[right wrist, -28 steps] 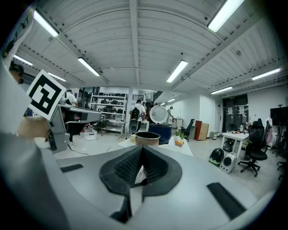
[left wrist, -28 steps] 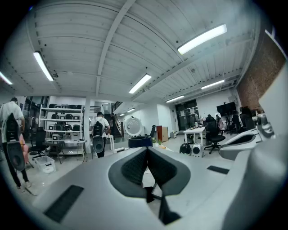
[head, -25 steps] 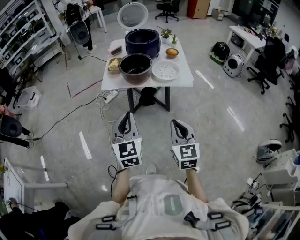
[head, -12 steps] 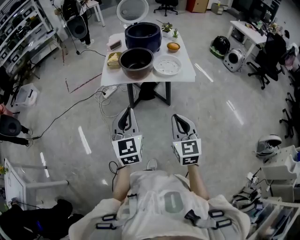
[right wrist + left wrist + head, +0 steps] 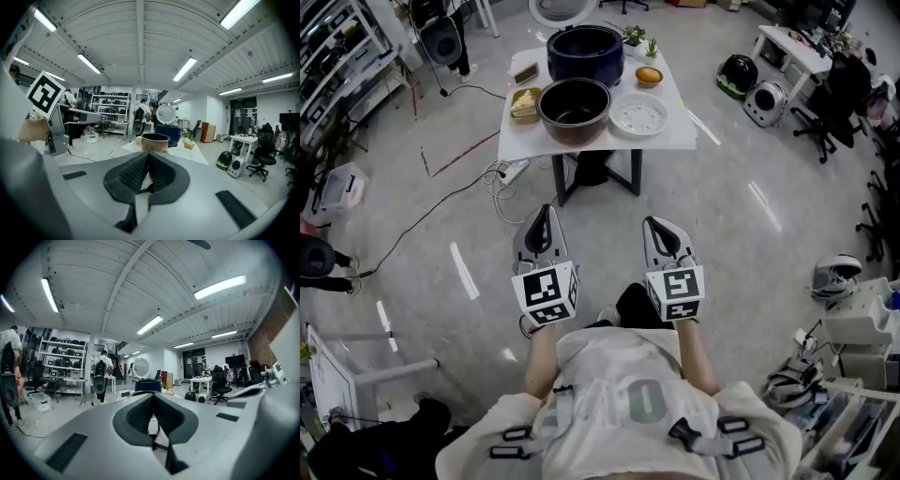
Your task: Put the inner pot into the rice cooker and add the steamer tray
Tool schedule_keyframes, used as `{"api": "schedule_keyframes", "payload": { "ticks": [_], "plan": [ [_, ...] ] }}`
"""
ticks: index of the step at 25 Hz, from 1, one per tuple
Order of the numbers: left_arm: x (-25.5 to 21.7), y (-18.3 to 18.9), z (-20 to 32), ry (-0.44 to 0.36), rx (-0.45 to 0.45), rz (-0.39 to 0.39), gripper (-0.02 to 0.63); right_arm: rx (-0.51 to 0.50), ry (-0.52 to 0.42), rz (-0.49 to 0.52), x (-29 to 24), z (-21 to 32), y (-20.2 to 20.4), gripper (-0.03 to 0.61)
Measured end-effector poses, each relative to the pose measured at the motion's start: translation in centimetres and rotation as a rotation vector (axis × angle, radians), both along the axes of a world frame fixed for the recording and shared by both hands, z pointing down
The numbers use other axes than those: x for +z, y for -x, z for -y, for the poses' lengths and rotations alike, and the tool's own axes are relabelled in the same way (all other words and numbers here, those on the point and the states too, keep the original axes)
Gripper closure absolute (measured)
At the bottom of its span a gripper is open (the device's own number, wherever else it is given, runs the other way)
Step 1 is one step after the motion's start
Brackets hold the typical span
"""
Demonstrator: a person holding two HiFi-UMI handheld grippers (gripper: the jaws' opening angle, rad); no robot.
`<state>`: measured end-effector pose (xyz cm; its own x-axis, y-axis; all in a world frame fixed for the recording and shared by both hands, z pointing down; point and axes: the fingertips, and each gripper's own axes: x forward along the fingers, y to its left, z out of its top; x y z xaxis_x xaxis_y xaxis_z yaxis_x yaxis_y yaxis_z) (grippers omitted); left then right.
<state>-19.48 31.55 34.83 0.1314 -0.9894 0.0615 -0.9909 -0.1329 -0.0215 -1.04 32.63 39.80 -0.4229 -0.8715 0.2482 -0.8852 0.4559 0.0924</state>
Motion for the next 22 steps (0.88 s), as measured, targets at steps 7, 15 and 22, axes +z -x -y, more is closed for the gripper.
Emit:
{"api": "schedule_keyframes", "payload": {
  "ticks": [7,15,22],
  "plan": [
    [0.8,0.4,2.8,0.01,0.006,-0.01,0.592,0.024,-0.01,-0.025,0.4,3.1,0.0,0.575],
    [1.6,0.5,7.7,0.016,0.002,0.014,0.592,0.026,-0.008,0.016,1.0,8.7,-0.2,0.575],
    [-1.2,0.2,15.7,-0.052,-0.053,0.125,0.592,0.008,-0.058,0.054,-1.2,16.8,-1.2,0.574]
  ]
}}
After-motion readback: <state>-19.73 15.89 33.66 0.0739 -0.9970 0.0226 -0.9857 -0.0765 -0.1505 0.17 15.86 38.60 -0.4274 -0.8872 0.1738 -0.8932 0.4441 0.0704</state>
